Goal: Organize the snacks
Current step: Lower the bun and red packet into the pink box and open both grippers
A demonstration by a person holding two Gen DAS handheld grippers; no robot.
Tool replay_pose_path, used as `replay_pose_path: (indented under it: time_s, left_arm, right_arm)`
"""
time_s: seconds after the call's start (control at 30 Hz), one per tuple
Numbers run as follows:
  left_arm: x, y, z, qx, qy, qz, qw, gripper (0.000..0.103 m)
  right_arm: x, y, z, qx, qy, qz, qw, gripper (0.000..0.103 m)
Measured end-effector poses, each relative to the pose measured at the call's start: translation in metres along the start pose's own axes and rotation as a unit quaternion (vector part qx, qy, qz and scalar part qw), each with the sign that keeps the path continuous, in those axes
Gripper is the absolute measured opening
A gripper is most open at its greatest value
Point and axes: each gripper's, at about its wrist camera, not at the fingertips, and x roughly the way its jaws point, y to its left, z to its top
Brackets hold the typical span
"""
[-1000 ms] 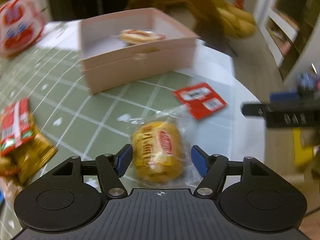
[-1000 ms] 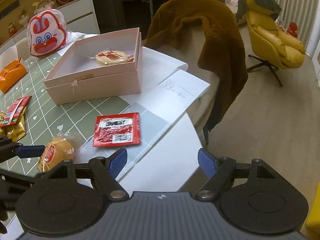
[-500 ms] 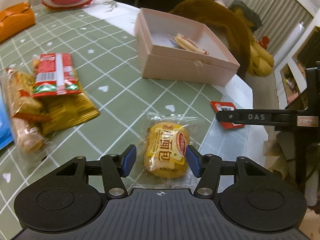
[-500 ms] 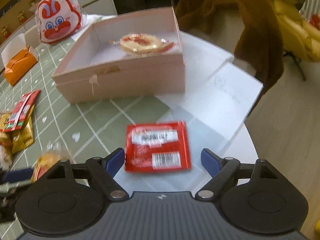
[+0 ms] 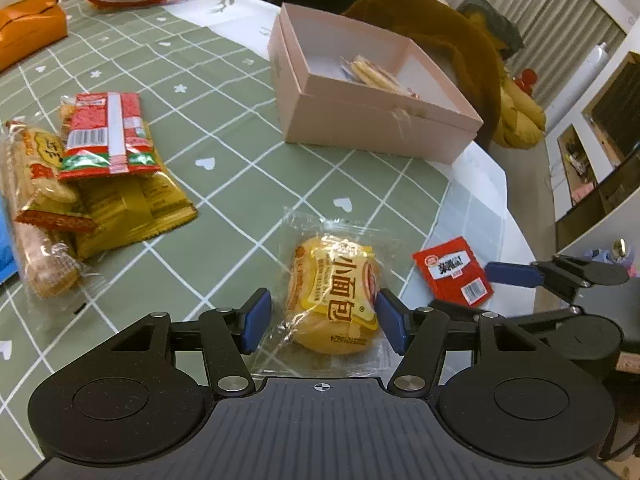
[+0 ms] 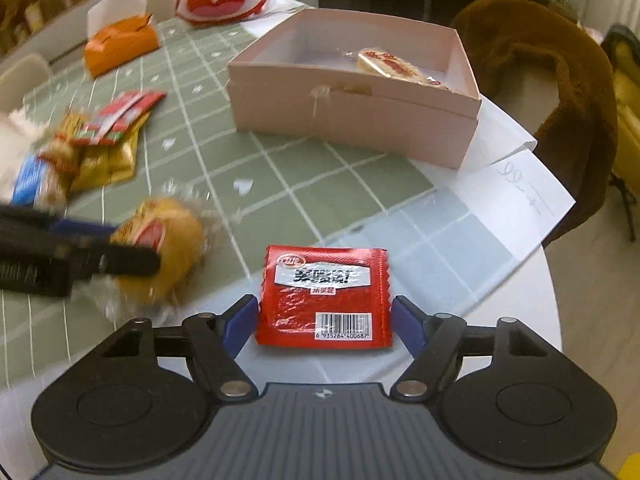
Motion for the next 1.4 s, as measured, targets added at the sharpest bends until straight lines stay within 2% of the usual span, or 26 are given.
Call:
replay_pose_path:
  time_s: [0.17,0.37,0.47,0.63,0.7,0.87,1.0,1.1,1.2,1.3,1.4]
  left_arm:
    - [0.001,-0.003,-0.001,0.003,-0.002,0.002,1.0000,0.063]
    - [-0.002,-0.004,-0.004,0.002,-0.002,0.007,1.0000,0.062]
    - [-0.006,-0.007,-0.005,0.005,-0.001,0.010,0.9999,0.060]
    - [-0.012,-0.014,-0.006,0.015,-0.006,0.010,0.9998,0.059]
    - [-0.015,-0.017,-0.005,0.016,-0.014,0.008,0.9997,0.058]
    - [-0.025,-0.022,0.001,0.010,-0.032,-0.002,0.9994,0.057]
    - [-0.038,-0.026,0.012,0.007,-0.060,-0.018,0.9980,0.057]
    - [-0.047,-0.026,0.033,-0.009,-0.083,-0.037,0.9958,0.057]
    - [-0.060,-0.027,0.074,-0.017,-0.119,-0.058,0.9910,0.057]
    - [-0.065,-0.035,0.124,0.009,-0.149,-0.046,0.9878,0.057]
    - [-0.043,-0.039,0.177,0.020,-0.153,-0.030,0.9876,0.057]
  right_arm:
    - [-0.002,-0.008,-0.005,0.023,0.001,-0.007,1.000,0.081]
    - [0.007,-0.009,0.009,0.043,0.001,-0.010,0.999,0.081]
    - [0.010,-0.006,0.014,0.045,0.004,-0.020,0.999,0.077]
    - [-0.002,-0.012,0.012,0.058,0.003,0.001,0.998,0.065]
    - [-0.011,-0.015,0.012,0.059,-0.005,0.007,0.998,0.060]
    - [-0.040,-0.027,0.020,0.062,-0.036,0.020,0.997,0.056]
    - [-0.069,-0.032,0.034,0.046,-0.077,0.026,0.996,0.055]
    - [-0.083,-0.037,0.049,0.039,-0.098,0.028,0.994,0.055]
    - [-0.097,-0.050,0.084,0.032,-0.126,0.028,0.991,0.055]
    - [-0.106,-0.068,0.127,0.032,-0.154,0.024,0.987,0.056]
    - [-0.100,-0.088,0.173,0.036,-0.172,0.015,0.984,0.056]
